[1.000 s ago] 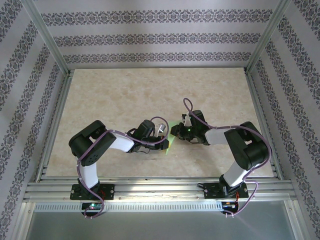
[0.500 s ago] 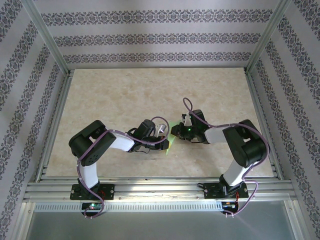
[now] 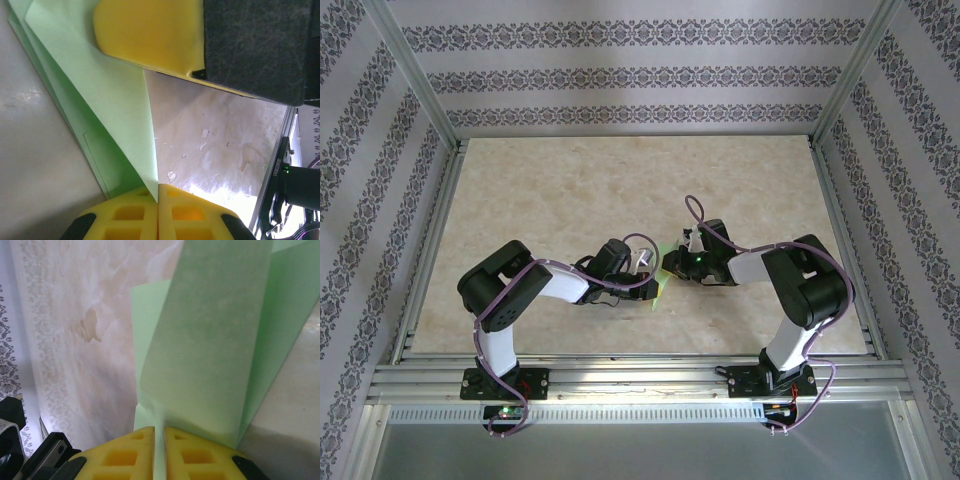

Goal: Fold a paper plane with a square sheet of paper (pick it up from the middle)
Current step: Fold the wing for the fifth time at the center of the table.

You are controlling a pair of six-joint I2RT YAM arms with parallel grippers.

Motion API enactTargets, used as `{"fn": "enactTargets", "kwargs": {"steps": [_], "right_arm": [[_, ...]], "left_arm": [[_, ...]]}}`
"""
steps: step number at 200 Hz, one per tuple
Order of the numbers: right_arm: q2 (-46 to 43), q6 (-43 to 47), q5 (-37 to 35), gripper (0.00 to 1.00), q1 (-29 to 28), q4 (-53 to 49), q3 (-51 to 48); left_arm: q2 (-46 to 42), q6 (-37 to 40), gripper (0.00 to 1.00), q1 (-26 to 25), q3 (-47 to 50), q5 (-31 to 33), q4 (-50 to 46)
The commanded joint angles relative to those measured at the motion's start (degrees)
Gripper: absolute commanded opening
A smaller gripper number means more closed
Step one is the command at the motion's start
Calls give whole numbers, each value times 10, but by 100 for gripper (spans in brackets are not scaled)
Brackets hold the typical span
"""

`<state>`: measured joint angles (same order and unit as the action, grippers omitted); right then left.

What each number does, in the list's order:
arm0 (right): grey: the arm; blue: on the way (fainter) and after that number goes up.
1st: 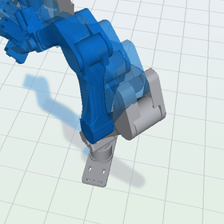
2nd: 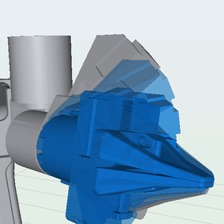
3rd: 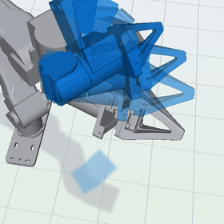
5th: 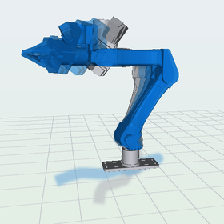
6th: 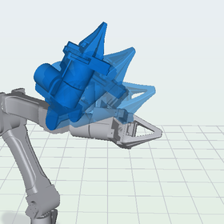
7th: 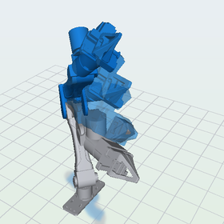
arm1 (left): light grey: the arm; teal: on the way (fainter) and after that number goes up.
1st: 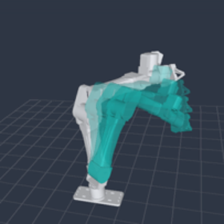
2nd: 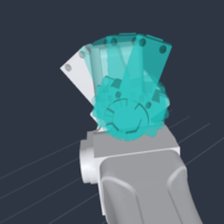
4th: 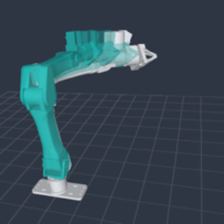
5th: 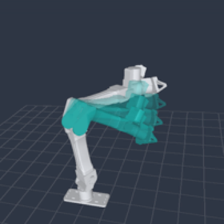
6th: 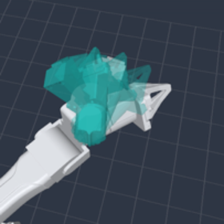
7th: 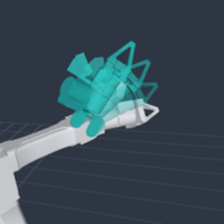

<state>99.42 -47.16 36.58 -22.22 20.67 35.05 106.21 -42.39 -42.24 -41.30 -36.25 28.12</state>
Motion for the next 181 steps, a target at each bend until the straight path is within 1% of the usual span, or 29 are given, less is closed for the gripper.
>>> {"fn": "enactTargets", "kwargs": {"steps": [1,26,44,104,129,144,181], "right_arm": [[22,17,-18,15,6,-37,-2],[24,21,-23,14,6,-48,-1],[24,25,-26,14,6,-59,2],[26,28,-28,14,3,-75,6],[25,32,-32,14,1,-83,7],[25,34,-32,14,1,-84,6],[25,33,-29,13,0,-84,7]], "left_arm": [[-1,2,10,-3,11,-43,-81],[-25,-13,15,-2,17,-63,-68],[-40,-23,16,-3,24,-72,-57],[-38,-47,15,-3,29,-87,-21],[-40,-52,17,-2,28,-78,-13],[-46,-52,23,-2,23,-58,-23],[-56,-59,25,1,19,-18,-31]]}}
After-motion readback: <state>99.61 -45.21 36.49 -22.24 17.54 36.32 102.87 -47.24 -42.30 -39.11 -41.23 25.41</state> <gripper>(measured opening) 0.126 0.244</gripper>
